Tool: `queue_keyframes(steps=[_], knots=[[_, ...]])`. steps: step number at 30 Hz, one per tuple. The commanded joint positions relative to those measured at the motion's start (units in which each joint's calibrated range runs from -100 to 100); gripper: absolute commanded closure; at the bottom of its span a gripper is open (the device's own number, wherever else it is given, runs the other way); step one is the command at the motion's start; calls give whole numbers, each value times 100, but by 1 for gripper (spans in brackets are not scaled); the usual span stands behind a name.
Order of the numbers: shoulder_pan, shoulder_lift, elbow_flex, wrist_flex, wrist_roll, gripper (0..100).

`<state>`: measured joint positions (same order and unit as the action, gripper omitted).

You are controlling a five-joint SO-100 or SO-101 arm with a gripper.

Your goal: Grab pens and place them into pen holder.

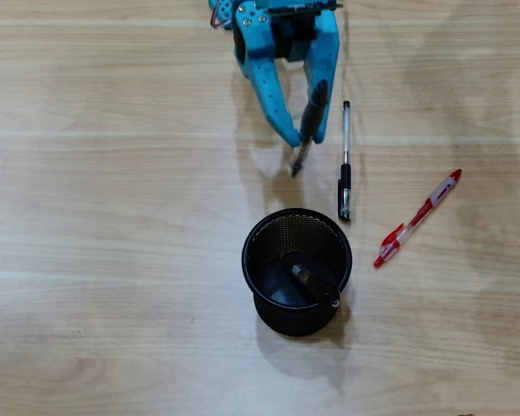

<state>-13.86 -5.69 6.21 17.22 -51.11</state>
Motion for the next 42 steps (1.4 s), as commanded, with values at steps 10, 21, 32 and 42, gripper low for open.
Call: queue_keyframes(steps=[10, 21, 32, 42], knots=[[156, 1041, -259, -1882, -261, 98], [102, 1941, -60, -2237, -387, 98], [83, 1992, 673, -3221, -397, 88], [-63, 1338, 528, -1818, 27, 88]])
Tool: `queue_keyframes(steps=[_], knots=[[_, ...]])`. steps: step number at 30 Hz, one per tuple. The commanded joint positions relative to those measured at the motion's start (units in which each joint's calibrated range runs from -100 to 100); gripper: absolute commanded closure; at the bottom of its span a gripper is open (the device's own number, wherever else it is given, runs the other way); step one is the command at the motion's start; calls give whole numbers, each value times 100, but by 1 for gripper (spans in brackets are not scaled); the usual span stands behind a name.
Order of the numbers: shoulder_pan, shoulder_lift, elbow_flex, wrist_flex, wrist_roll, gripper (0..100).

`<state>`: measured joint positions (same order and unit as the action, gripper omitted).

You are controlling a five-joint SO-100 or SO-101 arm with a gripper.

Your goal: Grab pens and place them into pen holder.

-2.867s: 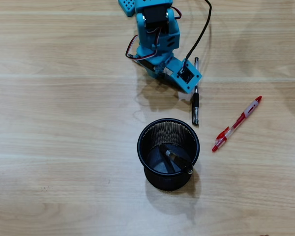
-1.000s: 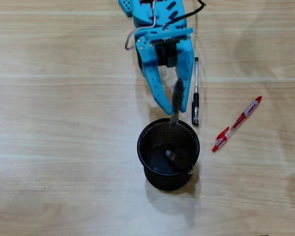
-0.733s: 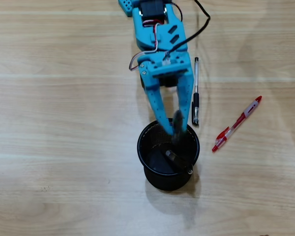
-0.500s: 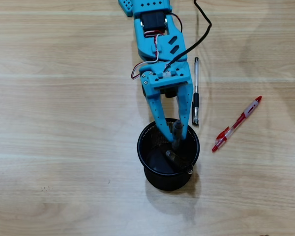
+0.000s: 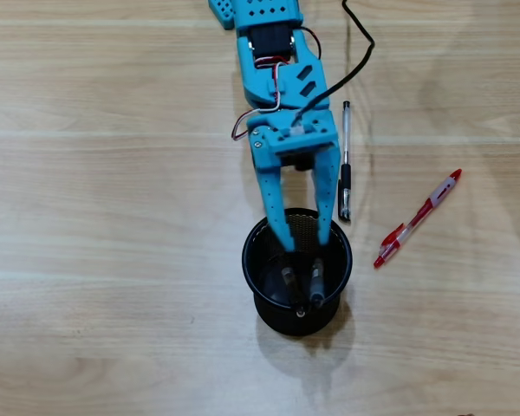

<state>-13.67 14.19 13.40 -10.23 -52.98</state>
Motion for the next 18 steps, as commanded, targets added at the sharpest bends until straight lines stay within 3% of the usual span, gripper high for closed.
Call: queue_keyframes(steps=[1, 4, 7, 11, 18], knots=[[-82, -863, -308, 1501, 282, 90], [-137, -1466, -761, 3478, 455, 98], [-183, -1975, -1114, 4964, 460, 98], [-320, -2527, -1213, 5857, 392, 98], [-905, -3088, -1240, 7542, -330, 98]])
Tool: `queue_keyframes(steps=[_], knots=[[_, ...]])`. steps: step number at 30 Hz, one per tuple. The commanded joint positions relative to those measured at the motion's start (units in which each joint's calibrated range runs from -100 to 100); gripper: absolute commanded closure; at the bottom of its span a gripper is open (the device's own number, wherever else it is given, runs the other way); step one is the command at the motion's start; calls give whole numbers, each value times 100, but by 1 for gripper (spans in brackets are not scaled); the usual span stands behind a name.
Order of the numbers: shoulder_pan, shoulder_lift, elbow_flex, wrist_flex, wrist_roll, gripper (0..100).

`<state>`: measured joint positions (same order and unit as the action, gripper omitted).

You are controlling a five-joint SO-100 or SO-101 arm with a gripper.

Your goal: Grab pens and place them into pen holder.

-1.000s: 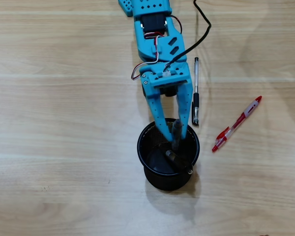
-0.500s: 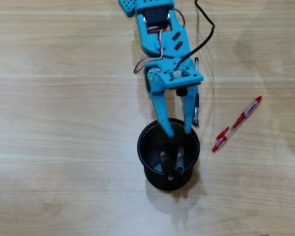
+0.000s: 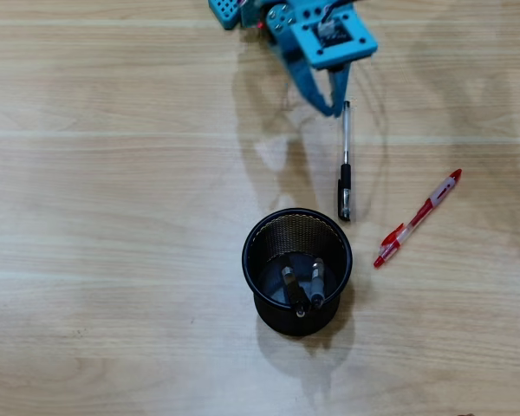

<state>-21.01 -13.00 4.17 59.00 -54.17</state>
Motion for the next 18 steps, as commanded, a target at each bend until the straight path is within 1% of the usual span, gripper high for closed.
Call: queue_keyframes(steps=[1, 4, 11, 18], knots=[[-281, -369, -327, 829, -310, 98], [-610, -335, -263, 1184, -567, 98], [-1068, 727, -480, 1184, -949, 98], [-1132, 1601, -725, 1112, -1247, 97]])
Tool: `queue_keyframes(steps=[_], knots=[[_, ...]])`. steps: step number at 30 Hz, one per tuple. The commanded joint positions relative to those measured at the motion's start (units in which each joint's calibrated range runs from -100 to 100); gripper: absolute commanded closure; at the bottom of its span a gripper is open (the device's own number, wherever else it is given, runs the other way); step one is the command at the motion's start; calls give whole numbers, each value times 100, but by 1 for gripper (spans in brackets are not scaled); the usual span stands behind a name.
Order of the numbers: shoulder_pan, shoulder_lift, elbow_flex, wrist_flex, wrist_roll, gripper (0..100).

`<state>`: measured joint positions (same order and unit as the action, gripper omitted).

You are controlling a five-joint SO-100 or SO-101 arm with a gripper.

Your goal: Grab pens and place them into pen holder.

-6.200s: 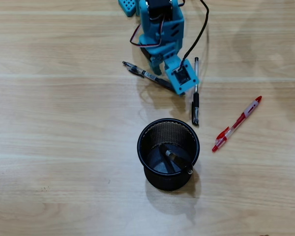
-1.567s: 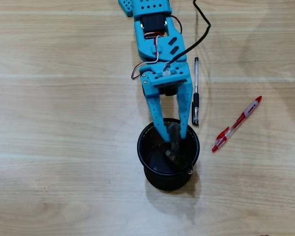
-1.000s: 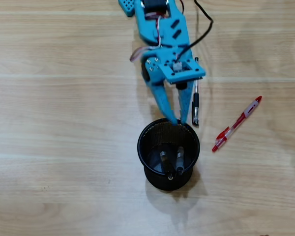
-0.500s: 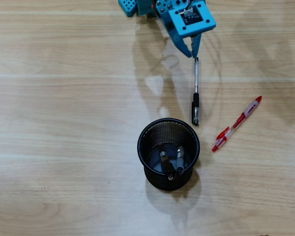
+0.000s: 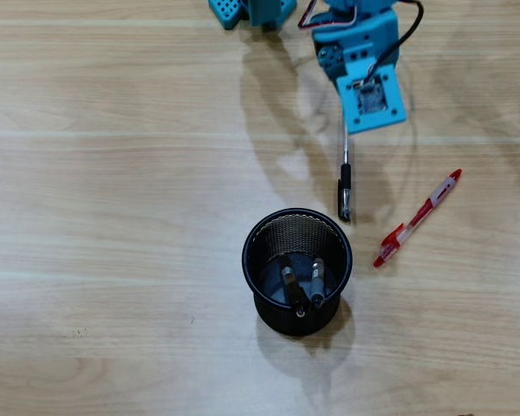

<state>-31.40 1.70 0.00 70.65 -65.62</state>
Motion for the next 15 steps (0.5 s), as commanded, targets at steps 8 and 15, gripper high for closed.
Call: queue_keyframes(steps=[8, 15], knots=[[-93, 675, -253, -63, -417, 83], [-102, 1312, -425, -72, -485, 82]])
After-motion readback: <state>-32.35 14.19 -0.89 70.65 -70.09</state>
